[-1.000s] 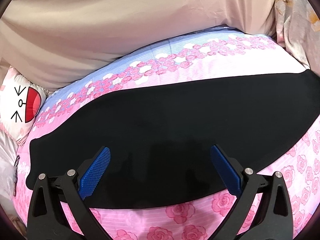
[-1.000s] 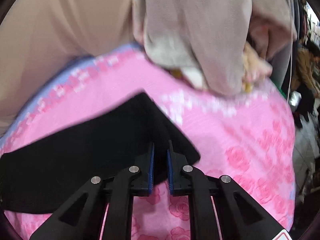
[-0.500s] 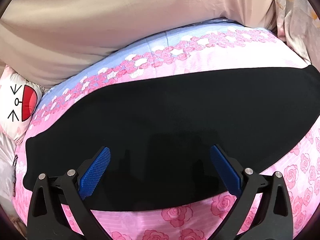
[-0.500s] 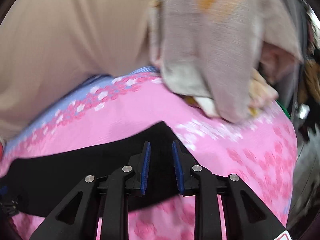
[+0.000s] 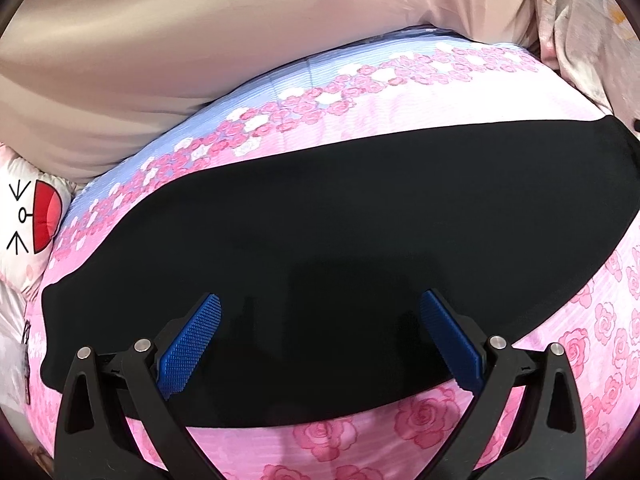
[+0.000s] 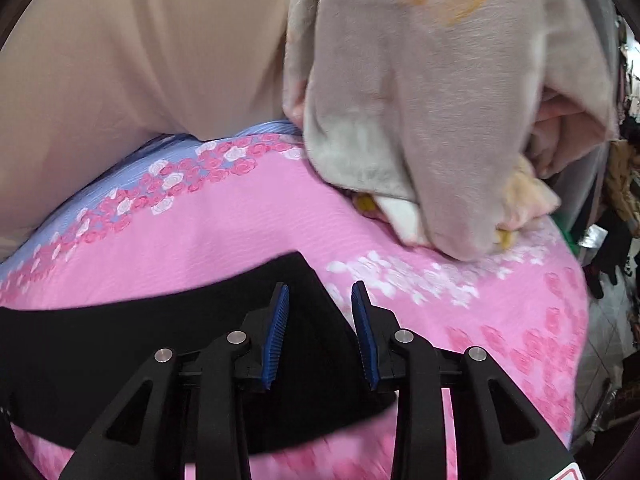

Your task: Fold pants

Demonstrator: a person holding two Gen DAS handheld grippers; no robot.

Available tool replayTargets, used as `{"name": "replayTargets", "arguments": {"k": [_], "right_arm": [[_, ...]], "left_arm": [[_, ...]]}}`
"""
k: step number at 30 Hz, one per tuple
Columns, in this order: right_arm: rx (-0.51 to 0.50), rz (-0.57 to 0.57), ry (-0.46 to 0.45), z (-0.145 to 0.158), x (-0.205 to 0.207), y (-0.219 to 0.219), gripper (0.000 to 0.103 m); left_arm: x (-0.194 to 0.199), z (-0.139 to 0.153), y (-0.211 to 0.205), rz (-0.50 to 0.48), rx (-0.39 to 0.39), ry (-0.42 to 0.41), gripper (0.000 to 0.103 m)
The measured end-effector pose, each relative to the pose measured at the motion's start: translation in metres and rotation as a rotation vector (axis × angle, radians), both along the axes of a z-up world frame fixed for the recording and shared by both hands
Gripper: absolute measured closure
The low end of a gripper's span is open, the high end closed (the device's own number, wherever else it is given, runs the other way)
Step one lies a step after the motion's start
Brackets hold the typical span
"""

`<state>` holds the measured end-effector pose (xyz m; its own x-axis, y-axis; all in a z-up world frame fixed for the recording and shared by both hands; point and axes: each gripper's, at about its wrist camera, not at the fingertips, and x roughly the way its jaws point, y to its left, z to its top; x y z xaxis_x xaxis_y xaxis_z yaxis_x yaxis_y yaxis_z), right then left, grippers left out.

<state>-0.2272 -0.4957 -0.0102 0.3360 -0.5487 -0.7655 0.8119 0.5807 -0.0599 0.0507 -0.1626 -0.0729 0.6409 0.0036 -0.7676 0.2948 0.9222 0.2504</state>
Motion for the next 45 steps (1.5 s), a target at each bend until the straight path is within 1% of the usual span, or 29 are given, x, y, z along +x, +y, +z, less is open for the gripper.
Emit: {"name": "replayTargets", "arguments": {"k": [3,5,10,11,12,15,16,17,18,19,21,22,24,26,27,28,31,34,37,39,45], "right_arm": [[0.029,-0.014,-0.004,-0.001,-0.021,0.008,0.073],[0.054,-0.006,-0.026,-0.004,-0.029,0.012,0.073],[0.096,0.013,0.002,-0.024,-0.020,0.010,0.072],[0.091,0.014,0.004,-0.024,-0.017,0.011,0.073],[0.080,0.027,0.013,-0.023,-0.014,0.013,0.093],[-0.008,0.025,0.039,-0.009,-0.015,0.022,0.095],[0.001,0.017,0.043,-0.010,-0.018,0.019,0.095],[0.047,0.001,0.058,-0.024,-0.022,0.010,0.095],[0.083,0.000,0.028,-0.028,-0.026,0.005,0.094],[0.088,0.002,0.004,-0.022,-0.029,0.004,0.093],[0.080,0.007,-0.038,-0.010,-0.033,0.008,0.090],[0.080,0.001,-0.063,-0.005,-0.037,0.011,0.083],[0.057,-0.016,-0.075,0.004,-0.041,0.016,0.082],[0.069,-0.016,-0.094,0.005,-0.042,0.015,0.067],[0.087,-0.018,-0.098,0.003,-0.041,0.012,0.056],[0.103,-0.020,-0.088,-0.001,-0.039,0.008,0.052],[0.109,-0.034,-0.055,-0.012,-0.032,0.002,0.052],[0.151,-0.024,-0.066,-0.022,-0.024,-0.001,0.052],[0.145,-0.048,-0.027,-0.030,-0.017,-0.004,0.049],[0.154,-0.057,-0.036,-0.034,-0.017,-0.006,0.047],[0.157,-0.057,-0.036,-0.036,-0.018,-0.009,0.047]], "left_arm": [[0.000,-0.002,-0.007,-0.018,0.008,0.008,0.005],[-0.001,-0.002,-0.013,-0.032,0.011,0.006,0.005],[-0.005,0.000,-0.024,-0.056,0.001,0.004,0.005],[-0.007,0.001,-0.025,-0.061,-0.002,0.000,0.005],[-0.009,0.002,-0.025,-0.066,0.002,-0.003,0.005],[-0.009,0.004,-0.023,-0.058,0.018,-0.011,0.005],[-0.009,0.005,-0.021,-0.051,0.013,-0.013,0.005],[-0.008,0.006,-0.019,-0.045,0.006,-0.014,0.005],[-0.008,0.007,-0.018,-0.039,-0.004,-0.012,0.005],[-0.006,0.005,-0.018,-0.035,-0.011,-0.005,0.005],[-0.004,0.002,-0.019,-0.030,0.005,0.004,0.005],[-0.005,0.001,-0.020,-0.028,0.015,0.003,0.005],[-0.007,0.003,-0.019,-0.036,0.009,-0.002,0.005],[-0.009,0.005,-0.018,-0.042,0.005,-0.009,0.005],[-0.009,0.005,-0.017,-0.039,0.006,-0.010,0.005],[-0.009,0.005,-0.016,-0.037,0.003,-0.006,0.005],[-0.010,0.006,-0.014,-0.034,-0.005,-0.006,0.005],[-0.011,0.010,-0.007,-0.028,-0.014,-0.015,0.005],[-0.012,0.013,0.004,-0.016,-0.033,-0.023,0.005],[-0.011,0.015,0.014,-0.001,-0.047,-0.022,0.005],[-0.009,0.014,0.037,0.026,-0.078,-0.014,0.005]]}}
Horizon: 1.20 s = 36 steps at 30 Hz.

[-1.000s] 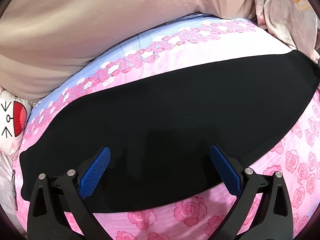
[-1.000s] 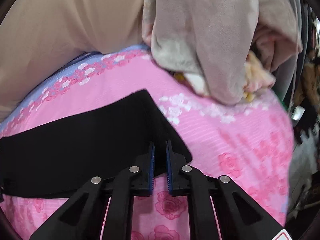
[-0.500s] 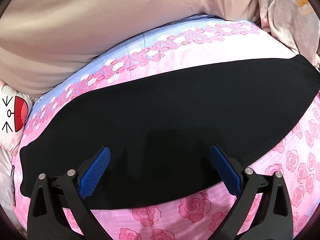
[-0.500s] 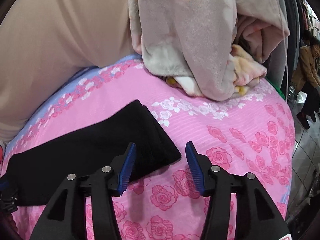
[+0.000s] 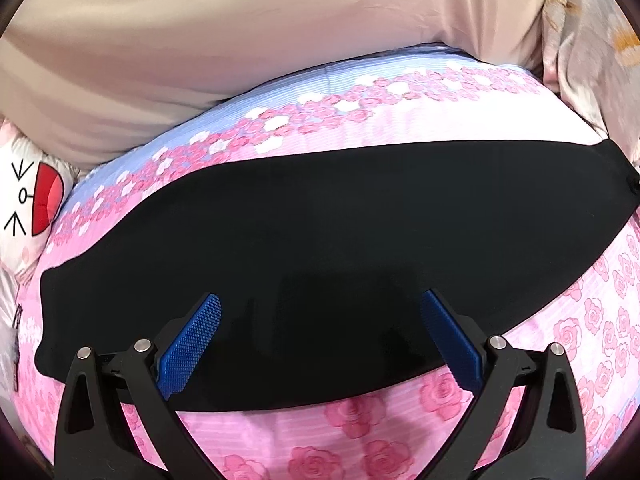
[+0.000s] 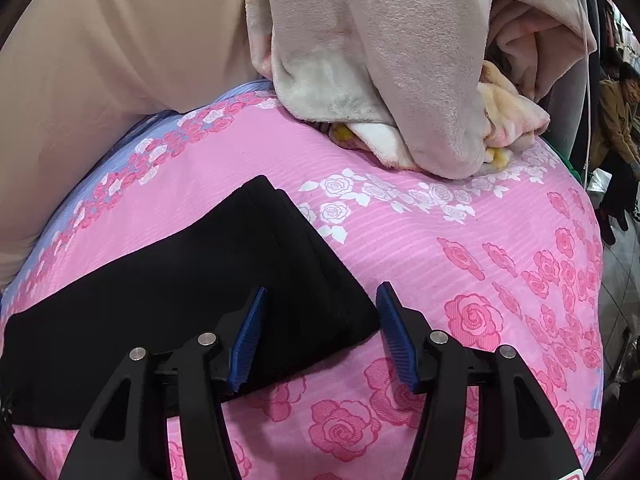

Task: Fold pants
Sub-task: 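Grasp the trouser fabric with the right gripper and tuck it under, release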

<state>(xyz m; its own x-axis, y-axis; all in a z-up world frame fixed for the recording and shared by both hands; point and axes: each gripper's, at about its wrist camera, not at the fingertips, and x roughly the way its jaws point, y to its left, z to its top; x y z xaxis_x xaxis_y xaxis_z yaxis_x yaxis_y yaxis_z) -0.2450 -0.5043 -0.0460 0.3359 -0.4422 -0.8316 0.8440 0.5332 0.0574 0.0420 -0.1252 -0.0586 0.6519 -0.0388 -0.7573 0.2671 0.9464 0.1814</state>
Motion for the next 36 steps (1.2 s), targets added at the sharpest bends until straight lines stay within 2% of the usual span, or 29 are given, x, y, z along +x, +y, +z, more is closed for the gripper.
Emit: {"name": "replayTargets", "arguments": {"k": [2,3,4,6,8,13,18,24,27,32,33,36], "right_arm": [[-0.014,0.005,0.028,-0.001,0.003,0.003,0.049],[-0.016,0.018,0.036,-0.001,0.005,0.003,0.056],[-0.011,0.028,0.034,-0.001,0.007,0.005,0.068],[0.032,0.035,0.002,-0.001,0.011,0.008,0.082],[0.026,0.034,-0.001,0.003,0.016,0.015,0.083],[0.066,0.102,-0.136,0.029,0.041,0.045,0.084],[0.119,0.281,-0.186,0.047,0.101,0.096,0.083],[0.245,0.514,-0.232,0.037,0.188,0.173,0.083],[0.285,0.626,-0.215,0.026,0.232,0.218,0.083],[0.326,0.747,-0.162,-0.002,0.274,0.282,0.083],[0.328,0.772,-0.125,-0.014,0.281,0.297,0.082],[0.242,0.813,-0.012,-0.038,0.293,0.328,0.080]], "left_arm": [[0.000,0.001,0.007,0.006,-0.010,-0.002,0.005],[-0.001,0.001,0.010,0.008,-0.014,-0.003,0.005],[0.000,0.000,0.014,0.012,-0.017,-0.003,0.005],[0.001,0.000,0.021,0.022,-0.023,-0.004,0.005],[0.003,-0.001,0.029,0.038,-0.032,0.000,0.005],[0.010,-0.002,0.050,0.073,-0.051,0.007,0.005],[0.013,-0.005,0.068,0.087,-0.076,0.025,0.005],[0.009,-0.009,0.099,0.096,-0.089,0.032,0.005],[0.007,-0.010,0.121,0.117,-0.100,0.031,0.005],[0.009,-0.011,0.162,0.187,-0.122,0.028,0.005],[0.010,-0.011,0.167,0.198,-0.127,0.030,0.005],[0.014,-0.015,0.183,0.233,-0.139,0.042,0.005]]}}
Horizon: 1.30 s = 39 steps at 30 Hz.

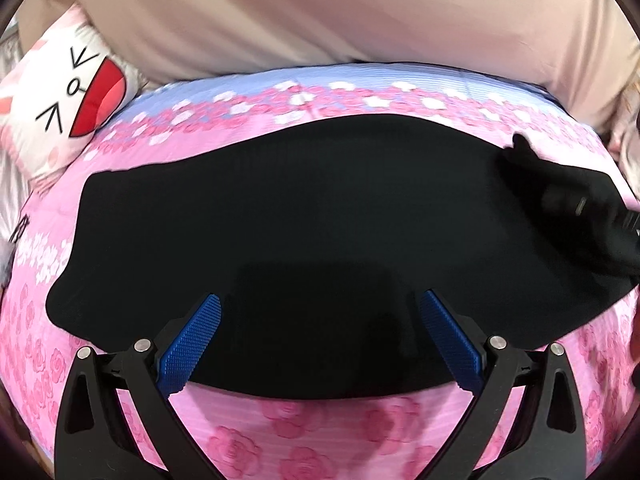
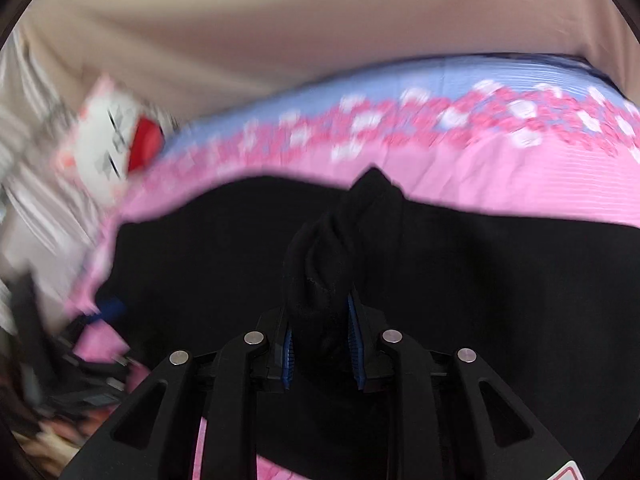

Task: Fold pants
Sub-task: 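Grasp the trouser fabric with the right gripper and tuck it under, release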

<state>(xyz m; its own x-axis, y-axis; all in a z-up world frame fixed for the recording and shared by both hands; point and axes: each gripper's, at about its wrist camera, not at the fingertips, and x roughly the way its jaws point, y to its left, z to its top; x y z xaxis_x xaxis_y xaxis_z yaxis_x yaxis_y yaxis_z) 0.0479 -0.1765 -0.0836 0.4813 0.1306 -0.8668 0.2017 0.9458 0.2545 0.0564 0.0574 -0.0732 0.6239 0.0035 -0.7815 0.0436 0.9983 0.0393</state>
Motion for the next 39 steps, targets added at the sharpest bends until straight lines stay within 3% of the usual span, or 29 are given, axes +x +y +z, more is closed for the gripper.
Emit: {"name": "replayTargets", "arguments": {"k": [3,7,9,11,12,13,16,17,19,21,24,29,32,36,39], "right_arm": [[-0.095,0.023,-0.021,0.004,-0.003,0.012,0.075],[-0.135,0.032,-0.037,0.010,-0.009,0.016,0.051],[-0.136,0.029,-0.028,0.004,-0.009,0.016,0.051],[-0.135,0.014,-0.037,0.005,-0.010,0.014,0.059],[-0.115,0.010,-0.039,0.006,-0.008,0.014,0.083],[-0.073,-0.001,-0.047,0.011,-0.008,0.013,0.089],[-0.145,0.037,-0.082,0.033,-0.009,0.037,0.088],[-0.124,0.066,-0.094,0.036,-0.010,0.046,0.088],[-0.094,0.116,-0.081,0.030,-0.009,0.061,0.088],[-0.132,0.161,-0.009,0.001,-0.005,0.075,0.084],[-0.115,0.138,-0.061,0.001,-0.011,0.077,0.077],[-0.081,0.110,-0.069,0.004,-0.009,0.078,0.082],[-0.062,0.123,-0.060,-0.001,-0.004,0.088,0.065],[-0.206,0.144,-0.074,0.010,-0.010,0.108,0.063],[-0.294,0.150,-0.057,0.002,-0.009,0.109,0.046]], "left_arm": [[0.003,-0.003,0.007,0.014,-0.009,0.008,0.005],[0.004,-0.004,0.010,0.014,-0.021,0.007,0.005],[0.005,-0.005,0.011,0.010,-0.027,0.006,0.005],[0.004,-0.005,0.010,0.011,-0.029,0.008,0.005],[0.003,-0.005,0.010,0.009,-0.028,0.008,0.005],[0.002,-0.004,0.010,0.010,-0.025,0.005,0.005],[-0.002,-0.001,0.016,0.019,-0.019,-0.009,0.005],[-0.003,0.001,0.019,0.025,-0.020,-0.013,0.005],[-0.003,0.001,0.025,0.041,-0.027,-0.016,0.005],[0.000,0.000,0.030,0.057,-0.032,-0.007,0.005],[0.001,-0.003,0.036,0.073,-0.029,0.008,0.005],[-0.002,-0.003,0.045,0.089,-0.027,0.001,0.005],[-0.002,-0.005,0.048,0.094,-0.042,0.006,0.005],[-0.005,-0.005,0.051,0.090,-0.024,0.002,0.005],[-0.006,-0.004,0.059,0.101,-0.036,0.000,0.005]]}}
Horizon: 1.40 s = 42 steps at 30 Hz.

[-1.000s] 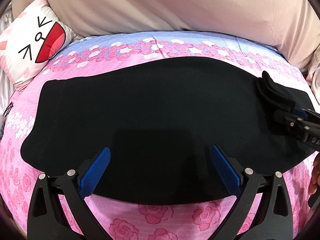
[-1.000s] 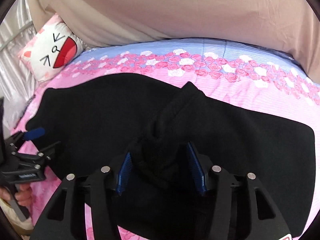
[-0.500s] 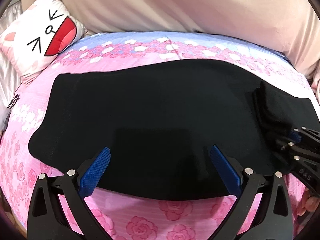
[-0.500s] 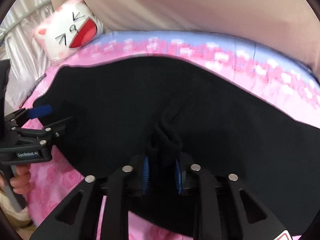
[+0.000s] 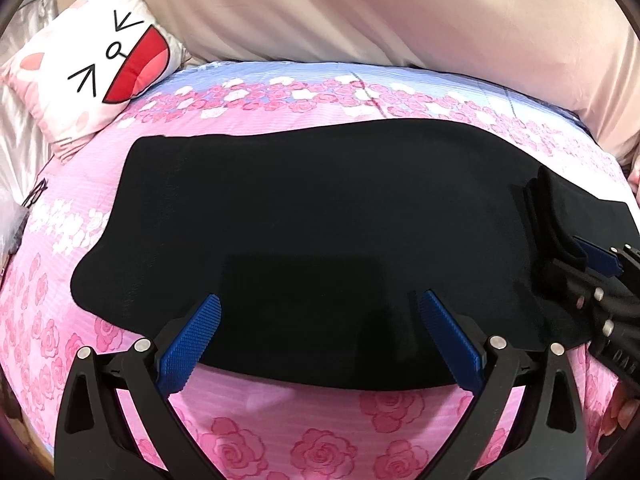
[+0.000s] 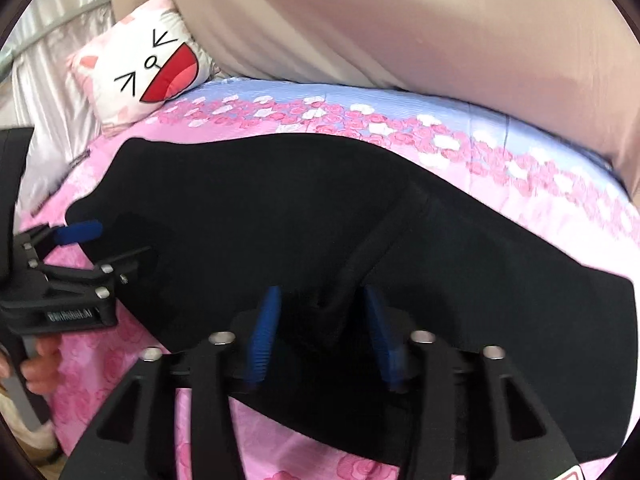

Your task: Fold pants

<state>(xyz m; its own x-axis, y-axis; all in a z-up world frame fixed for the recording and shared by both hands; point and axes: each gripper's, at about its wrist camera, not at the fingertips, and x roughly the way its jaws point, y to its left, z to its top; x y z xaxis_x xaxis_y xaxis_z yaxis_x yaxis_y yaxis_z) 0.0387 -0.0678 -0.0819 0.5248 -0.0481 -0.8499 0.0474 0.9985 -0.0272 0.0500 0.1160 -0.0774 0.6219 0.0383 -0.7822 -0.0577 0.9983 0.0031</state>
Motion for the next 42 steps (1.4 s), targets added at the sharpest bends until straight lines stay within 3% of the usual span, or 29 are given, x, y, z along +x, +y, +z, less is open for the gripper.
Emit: {"name": "replayTargets", "arguments": {"k": [2,4,6,9,11,13,14,16,17,19,23,27,31,34,39,42], "right_arm": [[-0.036,-0.003,0.010,-0.010,-0.001,-0.006,0.049],[0.006,-0.035,-0.006,-0.008,0.001,-0.017,0.068],[0.118,-0.069,-0.015,0.004,0.006,-0.028,0.089],[0.145,-0.058,-0.057,0.022,0.014,-0.020,0.089],[0.196,-0.014,-0.036,0.014,0.022,-0.007,0.089],[0.190,0.010,0.024,-0.011,0.028,0.003,0.078],[0.168,0.018,-0.019,-0.009,0.022,0.008,0.077],[0.196,0.026,-0.024,-0.001,0.014,0.011,0.061],[0.219,0.011,-0.045,0.007,0.005,0.010,0.061],[0.248,-0.032,-0.097,0.025,-0.014,-0.005,0.061],[0.140,-0.241,-0.167,0.051,-0.055,-0.058,0.061],[0.055,-0.438,-0.186,0.058,-0.093,-0.109,0.061],[0.011,-0.550,-0.196,0.063,-0.120,-0.154,0.061],[0.073,-0.516,-0.218,0.064,-0.111,-0.171,0.061],[0.176,-0.362,-0.203,0.047,-0.075,-0.180,0.063],[0.168,-0.345,-0.144,0.022,-0.057,-0.191,0.063]], "left_arm": [[-0.001,0.000,0.003,0.003,-0.007,-0.001,0.005],[-0.003,0.000,0.005,0.001,-0.003,-0.004,0.005],[-0.004,0.001,0.007,0.000,0.000,-0.006,0.005],[-0.003,0.003,0.013,0.012,0.000,-0.019,0.005],[-0.002,0.005,0.018,0.024,-0.015,-0.022,0.005],[0.001,0.002,0.022,0.035,-0.022,-0.009,0.005],[0.002,0.001,0.024,0.040,-0.019,-0.001,0.005],[0.002,0.003,0.026,0.041,-0.009,0.000,0.005],[0.001,0.007,0.026,0.038,0.000,-0.008,0.005],[0.001,0.017,0.020,0.017,0.024,-0.035,0.005],[0.007,0.039,-0.011,-0.068,-0.001,-0.078,0.005],[0.015,0.057,-0.065,-0.186,-0.029,-0.105,0.005],[0.017,0.064,-0.126,-0.308,-0.041,-0.116,0.005],[0.026,0.047,-0.157,-0.362,-0.054,-0.060,0.005],[0.053,0.001,-0.171,-0.264,0.023,0.073,0.005],[0.058,-0.007,-0.158,-0.240,-0.043,0.074,0.005]]}}
